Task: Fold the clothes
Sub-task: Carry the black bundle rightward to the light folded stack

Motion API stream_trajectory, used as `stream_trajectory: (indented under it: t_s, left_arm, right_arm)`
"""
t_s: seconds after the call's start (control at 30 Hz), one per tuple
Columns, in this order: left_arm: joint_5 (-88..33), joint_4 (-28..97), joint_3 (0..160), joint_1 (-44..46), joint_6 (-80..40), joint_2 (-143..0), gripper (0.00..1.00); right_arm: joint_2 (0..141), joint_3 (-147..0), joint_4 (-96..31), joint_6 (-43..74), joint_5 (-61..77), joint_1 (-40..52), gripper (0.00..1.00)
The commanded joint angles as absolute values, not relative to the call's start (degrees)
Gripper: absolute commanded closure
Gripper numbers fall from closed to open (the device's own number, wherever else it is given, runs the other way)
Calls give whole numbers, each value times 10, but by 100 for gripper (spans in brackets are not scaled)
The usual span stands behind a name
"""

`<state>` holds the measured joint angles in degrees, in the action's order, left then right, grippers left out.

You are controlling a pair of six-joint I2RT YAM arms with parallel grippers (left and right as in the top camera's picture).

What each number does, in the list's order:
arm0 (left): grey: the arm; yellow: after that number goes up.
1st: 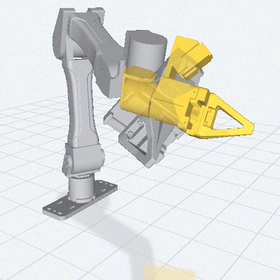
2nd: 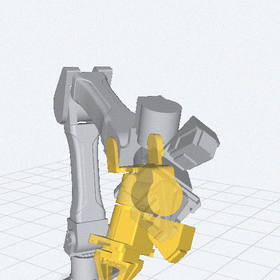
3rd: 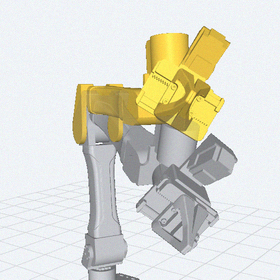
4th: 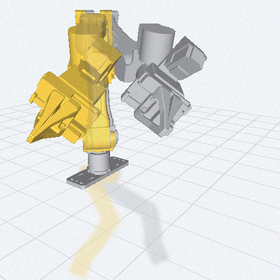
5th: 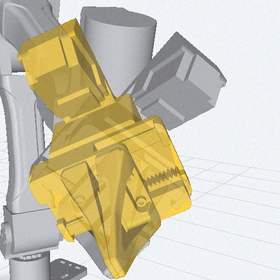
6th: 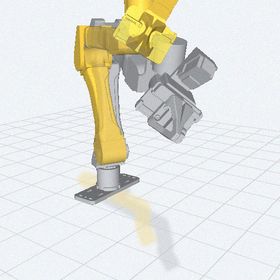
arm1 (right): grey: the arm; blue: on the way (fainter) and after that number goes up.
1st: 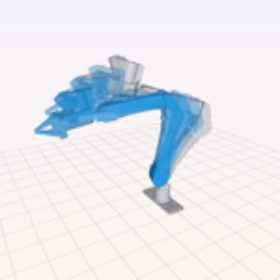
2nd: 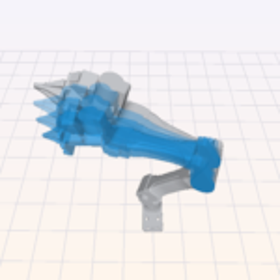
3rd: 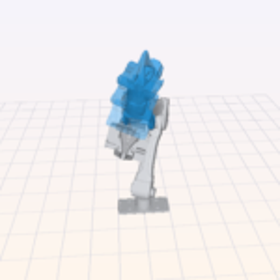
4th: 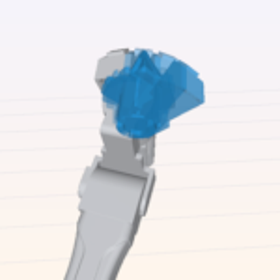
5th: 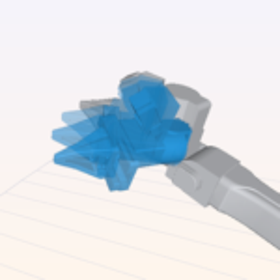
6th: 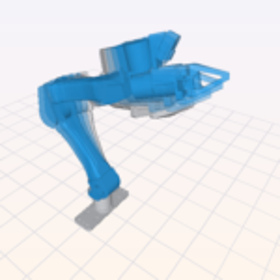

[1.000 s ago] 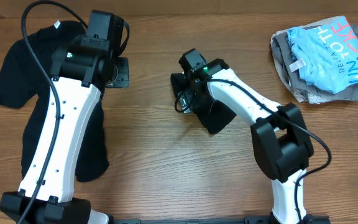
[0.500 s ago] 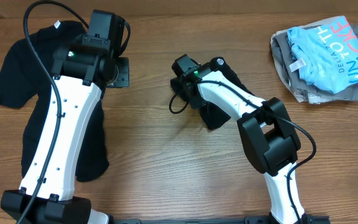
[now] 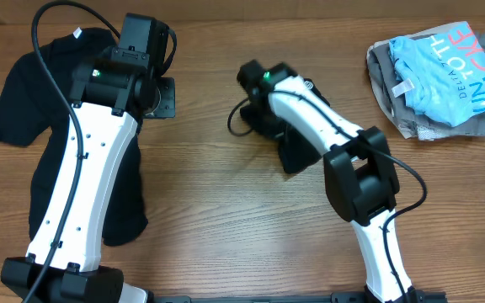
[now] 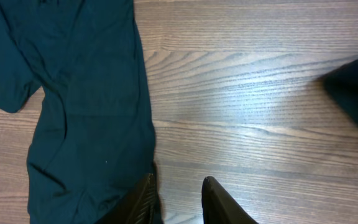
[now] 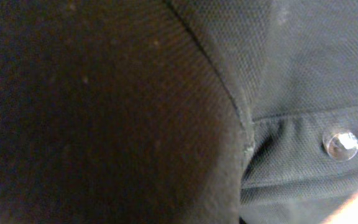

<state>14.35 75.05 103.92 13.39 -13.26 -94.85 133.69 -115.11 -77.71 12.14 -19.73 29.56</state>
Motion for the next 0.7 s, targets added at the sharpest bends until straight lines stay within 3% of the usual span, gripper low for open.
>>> stream_trajectory:
  t_s: [0.0, 0.37, 0.67]
  left_arm:
    - [139, 746, 1042, 130, -122, -952, 71]
    - [139, 732, 1042, 130, -122, -952, 71]
    - [139, 721, 1042, 130, -122, -952, 69]
  right_arm:
    - [1306, -1274, -816, 133, -192, 271, 96]
    - [1261, -1391, -881, 100, -198, 190, 96]
    - [1218, -1497, -877, 55, -345, 90, 96]
